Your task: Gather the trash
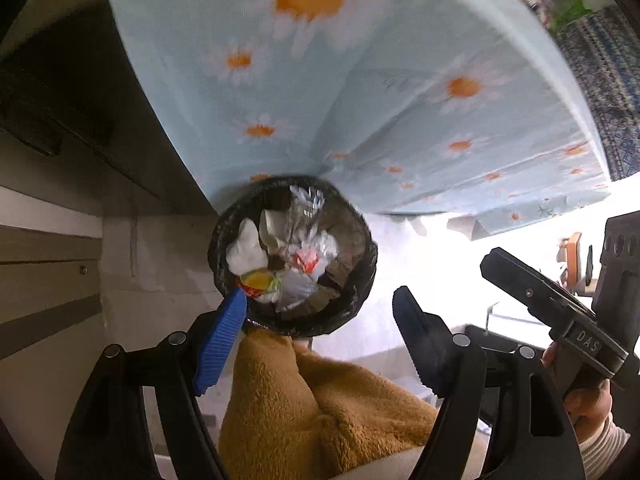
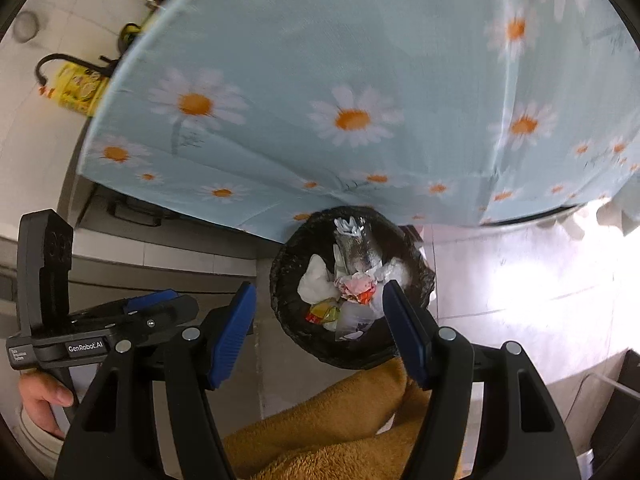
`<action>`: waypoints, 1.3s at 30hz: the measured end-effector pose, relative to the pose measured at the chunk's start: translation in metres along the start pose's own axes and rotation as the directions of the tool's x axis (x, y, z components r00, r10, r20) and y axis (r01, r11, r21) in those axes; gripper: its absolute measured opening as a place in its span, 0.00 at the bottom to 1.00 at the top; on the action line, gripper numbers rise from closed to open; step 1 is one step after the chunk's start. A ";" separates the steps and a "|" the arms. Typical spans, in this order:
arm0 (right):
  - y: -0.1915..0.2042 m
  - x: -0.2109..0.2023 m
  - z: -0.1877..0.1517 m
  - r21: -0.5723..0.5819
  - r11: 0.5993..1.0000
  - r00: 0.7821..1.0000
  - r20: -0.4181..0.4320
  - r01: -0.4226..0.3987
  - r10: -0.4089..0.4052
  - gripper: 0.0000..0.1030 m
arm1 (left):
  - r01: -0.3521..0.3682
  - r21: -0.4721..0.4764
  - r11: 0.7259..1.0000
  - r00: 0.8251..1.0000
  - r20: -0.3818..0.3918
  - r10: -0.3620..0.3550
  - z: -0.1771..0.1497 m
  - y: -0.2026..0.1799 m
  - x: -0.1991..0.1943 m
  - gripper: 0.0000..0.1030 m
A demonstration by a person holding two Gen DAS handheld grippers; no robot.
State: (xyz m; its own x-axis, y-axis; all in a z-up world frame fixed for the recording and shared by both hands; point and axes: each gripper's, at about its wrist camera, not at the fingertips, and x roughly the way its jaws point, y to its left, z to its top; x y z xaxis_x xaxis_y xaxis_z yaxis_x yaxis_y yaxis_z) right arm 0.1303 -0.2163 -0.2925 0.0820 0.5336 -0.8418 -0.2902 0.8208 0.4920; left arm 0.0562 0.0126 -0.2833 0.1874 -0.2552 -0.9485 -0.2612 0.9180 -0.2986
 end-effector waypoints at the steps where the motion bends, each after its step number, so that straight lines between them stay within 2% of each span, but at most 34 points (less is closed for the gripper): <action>1: 0.003 -0.010 0.000 -0.016 1.000 1.000 0.016 0.002 -0.001 0.64 | 0.001 0.000 1.000 1.000 0.026 -0.001 -0.002 -0.004 -0.010 0.71; 4: 0.010 -0.035 0.000 -0.047 0.999 0.998 0.057 0.002 0.000 0.64 | 0.007 0.011 1.000 0.997 0.079 -0.008 -0.006 -0.014 -0.034 0.71; 6: 0.013 -0.049 0.000 -0.068 0.998 0.996 0.086 0.005 0.001 0.69 | 0.002 0.021 1.000 0.993 0.114 -0.004 -0.009 -0.021 -0.048 0.71; 11: 0.022 -0.086 0.000 -0.132 0.991 0.987 0.162 0.017 0.005 0.69 | -0.004 0.046 0.999 0.977 0.213 -0.005 -0.013 -0.040 -0.094 0.71; 13: 0.026 -0.103 0.001 -0.154 0.988 0.981 0.195 0.016 0.014 0.74 | -0.020 0.069 0.997 0.969 0.249 0.003 -0.014 -0.049 -0.111 0.77; 14: 0.029 -0.114 0.002 -0.169 0.985 0.975 0.222 0.023 0.015 0.82 | -0.026 0.074 0.997 0.963 0.269 0.005 -0.014 -0.053 -0.119 0.80; 17: 0.040 -0.141 0.006 -0.208 0.978 0.959 0.281 0.035 0.025 0.82 | -0.035 0.093 0.995 0.946 0.324 0.003 -0.015 -0.064 -0.144 0.81; 19: 0.049 -0.160 0.009 -0.236 0.970 0.944 0.328 0.054 0.028 0.84 | -0.054 0.100 0.994 0.932 0.362 0.014 -0.015 -0.071 -0.162 0.86; 20: 0.053 -0.169 0.010 -0.249 0.966 0.936 0.350 0.063 0.029 0.88 | -0.064 0.098 0.993 0.925 0.380 0.022 -0.015 -0.074 -0.171 0.93; 22: 0.060 -0.183 0.013 -0.264 0.961 0.925 0.380 0.085 0.023 0.93 | -0.077 0.095 0.992 0.907 0.420 0.030 -0.015 -0.079 -0.187 0.93; 27: 0.076 -0.212 0.020 -0.280 0.954 0.901 0.433 0.104 0.029 0.95 | -0.100 0.102 0.990 0.878 0.477 0.040 -0.014 -0.085 -0.218 0.93; 39: 0.104 -0.259 0.034 -0.300 0.945 0.860 0.508 0.131 0.042 0.95 | -0.119 0.140 0.983 0.836 0.549 0.022 -0.013 -0.105 -0.265 0.93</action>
State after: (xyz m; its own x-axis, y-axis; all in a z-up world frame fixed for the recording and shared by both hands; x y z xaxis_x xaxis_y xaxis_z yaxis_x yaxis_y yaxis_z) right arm 0.1112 -0.2623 -0.0152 0.5426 0.5972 -0.5907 -0.5493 0.7843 0.2883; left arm 0.0219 -0.0201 -0.0014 0.6706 -0.0259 -0.7414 -0.1460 0.9752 -0.1661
